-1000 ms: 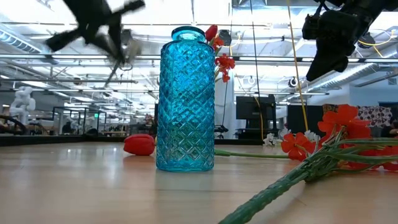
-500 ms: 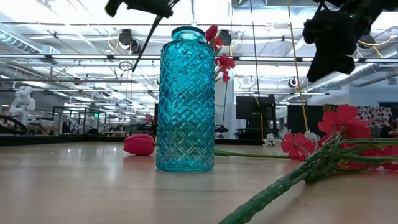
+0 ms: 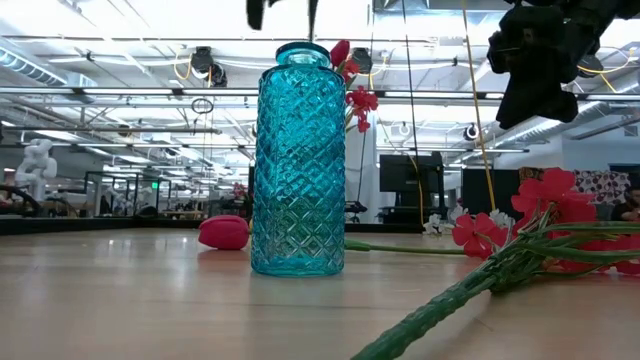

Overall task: Sort flowers into vase by color
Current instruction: Put the bottom white flowers into the blue vase

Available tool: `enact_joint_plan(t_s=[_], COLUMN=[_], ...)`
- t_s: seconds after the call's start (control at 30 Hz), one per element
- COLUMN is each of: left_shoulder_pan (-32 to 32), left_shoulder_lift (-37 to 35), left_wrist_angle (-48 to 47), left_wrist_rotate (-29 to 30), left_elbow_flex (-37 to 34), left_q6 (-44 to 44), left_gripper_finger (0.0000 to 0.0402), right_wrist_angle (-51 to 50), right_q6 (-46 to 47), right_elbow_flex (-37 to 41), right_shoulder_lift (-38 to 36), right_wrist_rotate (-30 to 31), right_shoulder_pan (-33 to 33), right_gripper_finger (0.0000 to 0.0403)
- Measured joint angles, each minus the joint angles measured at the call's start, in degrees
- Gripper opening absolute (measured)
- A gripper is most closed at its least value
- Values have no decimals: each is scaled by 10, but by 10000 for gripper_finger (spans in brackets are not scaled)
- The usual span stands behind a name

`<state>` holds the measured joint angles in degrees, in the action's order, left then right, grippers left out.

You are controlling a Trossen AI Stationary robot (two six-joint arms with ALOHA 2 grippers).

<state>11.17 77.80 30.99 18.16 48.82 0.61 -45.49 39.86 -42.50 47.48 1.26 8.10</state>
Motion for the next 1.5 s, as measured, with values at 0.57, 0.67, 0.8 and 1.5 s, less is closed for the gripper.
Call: enact_joint_plan(t_s=[0.57, 0.67, 0.8, 1.5], left_shoulder_pan=[29, 27, 33, 165], left_shoulder_lift=[0, 0, 0, 52], left_wrist_angle=[149, 150, 150, 176], left_wrist_rotate=[-151, -150, -156, -24], left_elbow_flex=[-34, -34, -34, -34], left_q6=[11, 42, 90, 64], left_gripper_finger=[17, 17, 17, 17], right_wrist_angle=[-4, -10, -12, -35], right_q6=[23, 30, 30, 49], right_elbow_flex=[0, 0, 0, 0], right_shoulder_lift=[2, 2, 2, 2], right_wrist_rotate=[9, 31, 34, 32], right_shoulder_pan=[0, 0, 0, -73], right_gripper_finger=[70, 70, 70, 70])
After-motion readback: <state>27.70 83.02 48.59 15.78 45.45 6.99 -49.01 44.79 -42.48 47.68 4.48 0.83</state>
